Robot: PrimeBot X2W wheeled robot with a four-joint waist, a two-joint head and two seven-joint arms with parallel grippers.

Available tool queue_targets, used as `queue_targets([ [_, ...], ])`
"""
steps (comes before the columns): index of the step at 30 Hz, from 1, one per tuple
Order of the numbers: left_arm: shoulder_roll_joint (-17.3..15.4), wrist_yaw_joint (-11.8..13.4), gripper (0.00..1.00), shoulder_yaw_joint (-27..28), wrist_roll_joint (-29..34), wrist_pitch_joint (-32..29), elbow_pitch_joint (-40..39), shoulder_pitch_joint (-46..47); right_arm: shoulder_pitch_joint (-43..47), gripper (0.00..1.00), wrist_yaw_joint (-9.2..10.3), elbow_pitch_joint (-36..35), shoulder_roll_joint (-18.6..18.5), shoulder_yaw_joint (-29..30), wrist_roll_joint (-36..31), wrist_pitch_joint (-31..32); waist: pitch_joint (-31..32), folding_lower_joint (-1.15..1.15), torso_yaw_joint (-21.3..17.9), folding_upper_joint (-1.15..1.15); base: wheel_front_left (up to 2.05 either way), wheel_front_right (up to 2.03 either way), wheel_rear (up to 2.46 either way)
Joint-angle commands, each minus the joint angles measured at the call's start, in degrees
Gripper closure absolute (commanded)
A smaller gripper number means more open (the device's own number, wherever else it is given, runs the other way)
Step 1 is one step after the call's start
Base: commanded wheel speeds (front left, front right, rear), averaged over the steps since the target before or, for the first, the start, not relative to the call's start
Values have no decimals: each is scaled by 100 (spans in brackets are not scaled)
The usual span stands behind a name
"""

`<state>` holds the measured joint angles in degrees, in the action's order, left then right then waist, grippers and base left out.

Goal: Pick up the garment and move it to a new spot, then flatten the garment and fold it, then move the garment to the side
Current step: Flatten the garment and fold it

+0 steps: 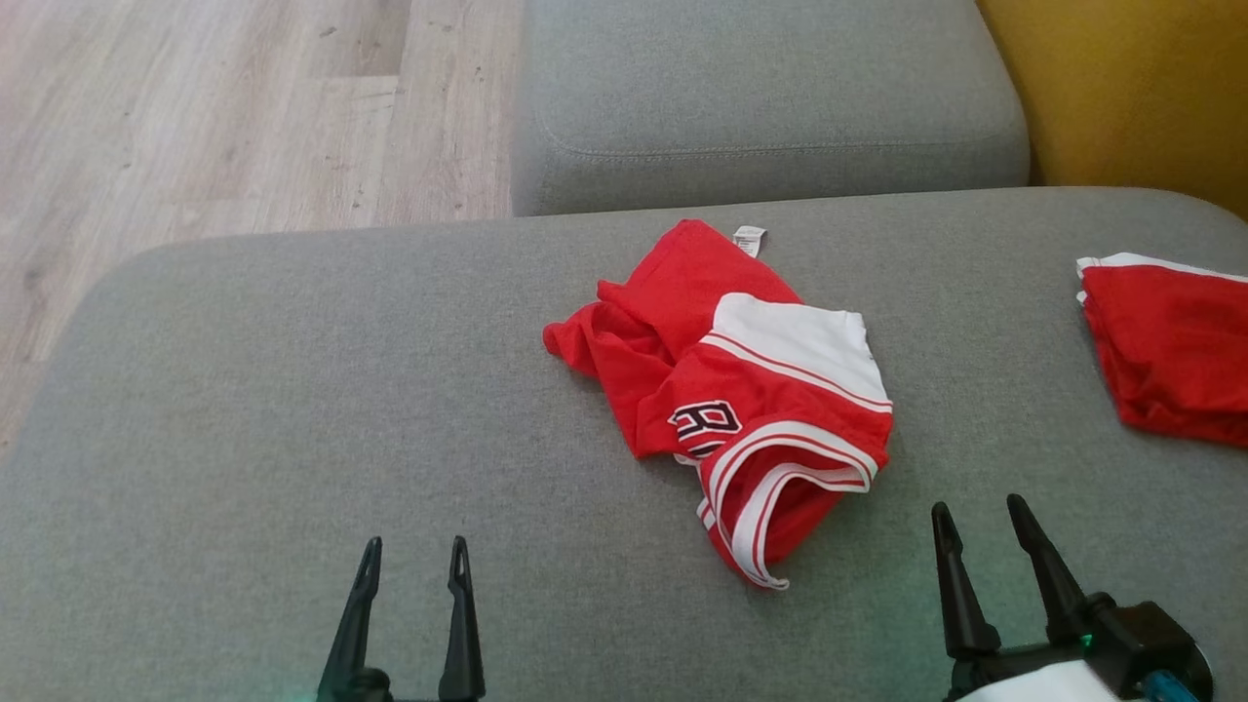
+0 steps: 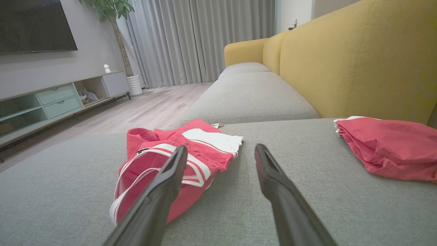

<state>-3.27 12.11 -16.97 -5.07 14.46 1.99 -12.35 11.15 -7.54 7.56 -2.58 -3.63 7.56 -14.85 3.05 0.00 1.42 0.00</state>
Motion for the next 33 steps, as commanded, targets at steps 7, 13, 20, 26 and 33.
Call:
queue_targets([
  [7, 39, -61, 0, -5, -76, 53, -106, 270, -334, 0, 5, -236, -30, -228, -6, -15, -93, 0, -205, 0, 0, 0, 0],
  [13, 39, -422, 0, -354, -124, 53, 71, 644, -439, 0, 5, -350, -30, -339, 6, -15, -336, 0, -617, 0, 0, 0, 0],
  [20, 39, -992, 0, -1220, -131, 53, 567, 1550, -676, 0, 5, -494, -30, -394, 33, -15, -816, 0, -1295, 0, 0, 0, 0],
  [26, 39, -1215, 0, -1968, -244, 53, 1500, 2479, -891, 0, 5, -552, -30, -428, 158, -15, -1236, 0, -1882, 0, 0, 0, 0],
  [33, 39, -900, 0, -2449, -679, 53, 2751, 3395, -1012, 0, 5, -536, -30, -479, 282, -15, -1451, 0, -2406, 0, 0, 0, 0],
])
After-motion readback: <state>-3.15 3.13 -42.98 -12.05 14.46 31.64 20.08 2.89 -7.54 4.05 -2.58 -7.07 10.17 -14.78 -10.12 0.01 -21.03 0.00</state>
